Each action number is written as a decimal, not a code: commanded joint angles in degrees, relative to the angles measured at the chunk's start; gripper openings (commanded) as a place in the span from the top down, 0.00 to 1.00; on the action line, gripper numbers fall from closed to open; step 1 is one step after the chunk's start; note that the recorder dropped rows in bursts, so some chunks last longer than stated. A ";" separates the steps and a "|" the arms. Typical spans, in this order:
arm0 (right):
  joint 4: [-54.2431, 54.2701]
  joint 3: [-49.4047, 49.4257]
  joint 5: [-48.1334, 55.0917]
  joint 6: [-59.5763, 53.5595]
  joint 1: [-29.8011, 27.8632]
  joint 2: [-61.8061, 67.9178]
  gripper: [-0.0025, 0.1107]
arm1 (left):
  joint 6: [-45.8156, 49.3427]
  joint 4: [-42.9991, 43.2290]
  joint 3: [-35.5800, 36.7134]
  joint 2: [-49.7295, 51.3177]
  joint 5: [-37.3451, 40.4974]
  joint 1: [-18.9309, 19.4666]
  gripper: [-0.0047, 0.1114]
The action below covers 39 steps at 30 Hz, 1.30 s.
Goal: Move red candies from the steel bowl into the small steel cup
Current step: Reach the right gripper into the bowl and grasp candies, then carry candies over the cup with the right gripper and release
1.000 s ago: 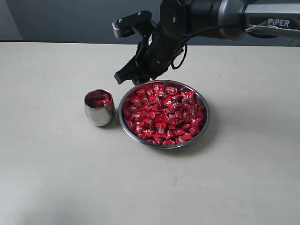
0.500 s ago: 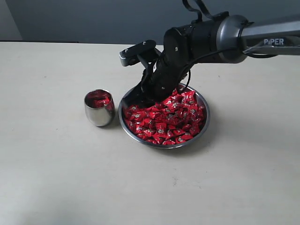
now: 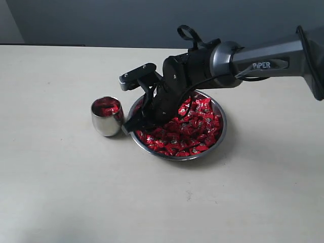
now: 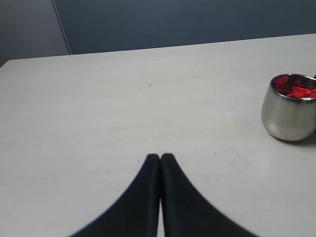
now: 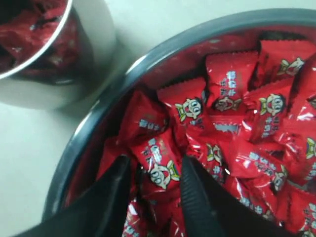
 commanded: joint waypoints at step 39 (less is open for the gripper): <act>-2.63 0.12 1.66 -0.22 -0.02 -7.98 0.98 | -0.09 0.11 -0.48 -0.27 -0.31 -0.46 0.96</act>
